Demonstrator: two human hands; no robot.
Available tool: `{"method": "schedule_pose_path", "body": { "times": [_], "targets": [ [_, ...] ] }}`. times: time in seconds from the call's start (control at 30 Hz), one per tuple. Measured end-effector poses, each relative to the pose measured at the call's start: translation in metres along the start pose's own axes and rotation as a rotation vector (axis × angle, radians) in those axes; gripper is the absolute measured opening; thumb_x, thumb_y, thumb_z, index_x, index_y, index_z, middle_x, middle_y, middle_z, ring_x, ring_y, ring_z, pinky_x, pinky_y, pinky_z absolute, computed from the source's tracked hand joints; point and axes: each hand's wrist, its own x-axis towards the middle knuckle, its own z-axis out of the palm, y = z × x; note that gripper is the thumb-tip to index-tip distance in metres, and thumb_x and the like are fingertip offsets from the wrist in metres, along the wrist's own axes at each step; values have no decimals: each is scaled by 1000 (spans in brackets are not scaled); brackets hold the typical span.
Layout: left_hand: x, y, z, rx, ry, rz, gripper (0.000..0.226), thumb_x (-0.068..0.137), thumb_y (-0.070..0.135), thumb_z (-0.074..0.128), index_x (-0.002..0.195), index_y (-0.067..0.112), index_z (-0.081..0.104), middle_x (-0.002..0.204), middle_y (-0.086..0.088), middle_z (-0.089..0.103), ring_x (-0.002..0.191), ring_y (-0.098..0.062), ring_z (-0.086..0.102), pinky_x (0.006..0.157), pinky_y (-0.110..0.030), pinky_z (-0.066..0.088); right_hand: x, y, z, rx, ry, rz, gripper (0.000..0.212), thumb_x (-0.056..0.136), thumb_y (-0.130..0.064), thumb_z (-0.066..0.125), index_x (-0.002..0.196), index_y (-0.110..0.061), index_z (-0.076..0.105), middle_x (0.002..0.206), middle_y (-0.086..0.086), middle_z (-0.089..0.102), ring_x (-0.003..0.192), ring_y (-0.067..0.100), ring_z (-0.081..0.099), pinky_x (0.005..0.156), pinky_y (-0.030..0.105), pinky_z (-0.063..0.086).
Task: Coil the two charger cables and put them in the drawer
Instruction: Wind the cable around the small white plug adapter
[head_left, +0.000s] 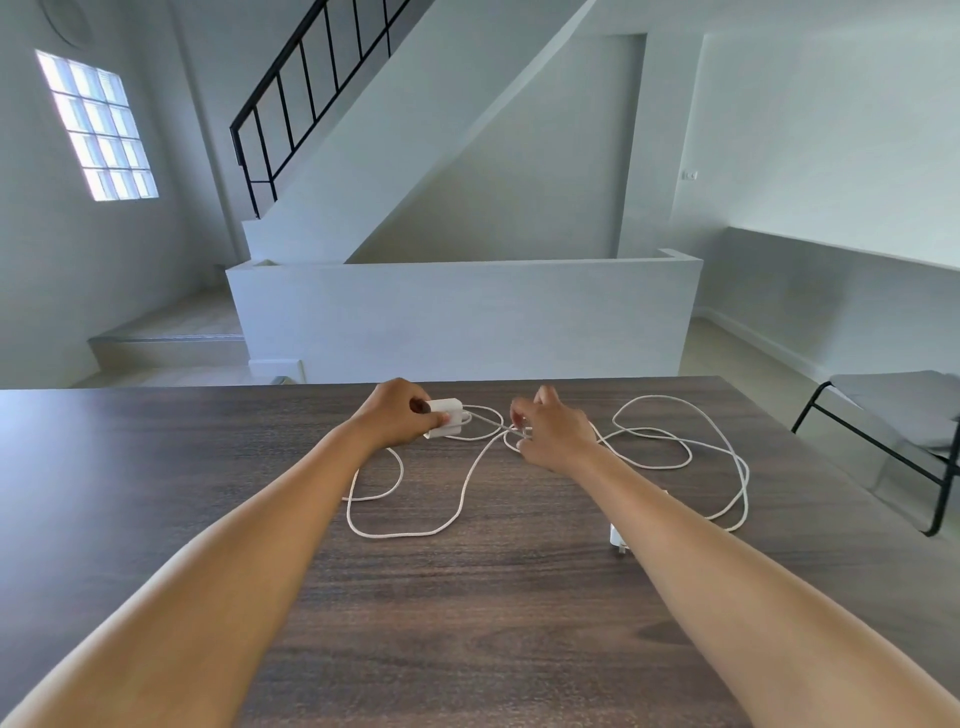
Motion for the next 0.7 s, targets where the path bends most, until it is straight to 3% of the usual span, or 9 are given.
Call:
{"method": "schedule_pose_path", "body": {
  "times": [0.17,0.3,0.37,0.43,0.5,0.57,0.63,0.7],
  "targets": [
    [-2,-2,0,-40,5,-35,32,84,38,67,67,11,62,57,2,48,54,-10,42,52,-24,29,0,0,-3,2,-25,30,34,86,-17,59,120,-21,55,111,-2,67,105,22,61,84,29,41],
    [-1,-4,0,-52,-17,-45,33,83,39,68,85,7,71,66,1,56,60,-11,47,55,-25,34,0,2,-2,-52,-27,42,40,88,-14,55,125,-29,56,111,-5,66,109,20,60,79,28,42],
    [-1,-6,-1,-23,-15,-48,33,83,39,68,87,6,71,66,2,55,59,-9,47,54,-24,33,-1,2,-3,-67,-39,17,47,89,-10,50,129,-33,51,116,-4,62,108,22,59,86,30,40],
    [-1,-7,-3,0,8,-51,32,84,38,68,88,5,70,66,3,55,60,-9,47,52,-23,32,-1,4,-1,-57,-43,-6,46,86,-6,48,125,-31,51,120,-3,54,104,23,59,97,35,34],
    [-2,-10,-5,29,27,-56,35,84,37,67,86,2,69,68,-1,57,61,-12,48,52,-23,32,0,4,1,-11,-4,-16,40,85,-5,47,120,-25,50,109,-6,55,99,21,60,99,39,32],
    [-3,-12,-6,64,25,-65,38,84,36,66,83,-2,67,71,-6,57,63,-15,48,53,-25,32,1,4,1,45,51,-3,33,85,-6,46,115,-20,49,91,-9,56,91,21,59,97,38,34],
    [-3,-15,-5,85,15,-72,38,83,36,66,82,-2,66,74,-7,58,66,-18,49,57,-27,34,3,4,1,126,73,26,25,84,-7,47,105,-18,53,88,-5,61,87,22,59,91,35,38],
    [-3,-19,-3,104,0,-73,35,82,37,67,79,2,64,75,-6,57,68,-19,49,58,-28,35,5,4,0,279,70,62,15,80,-6,49,87,-17,55,86,-1,63,81,21,57,76,32,44]
  ]
}}
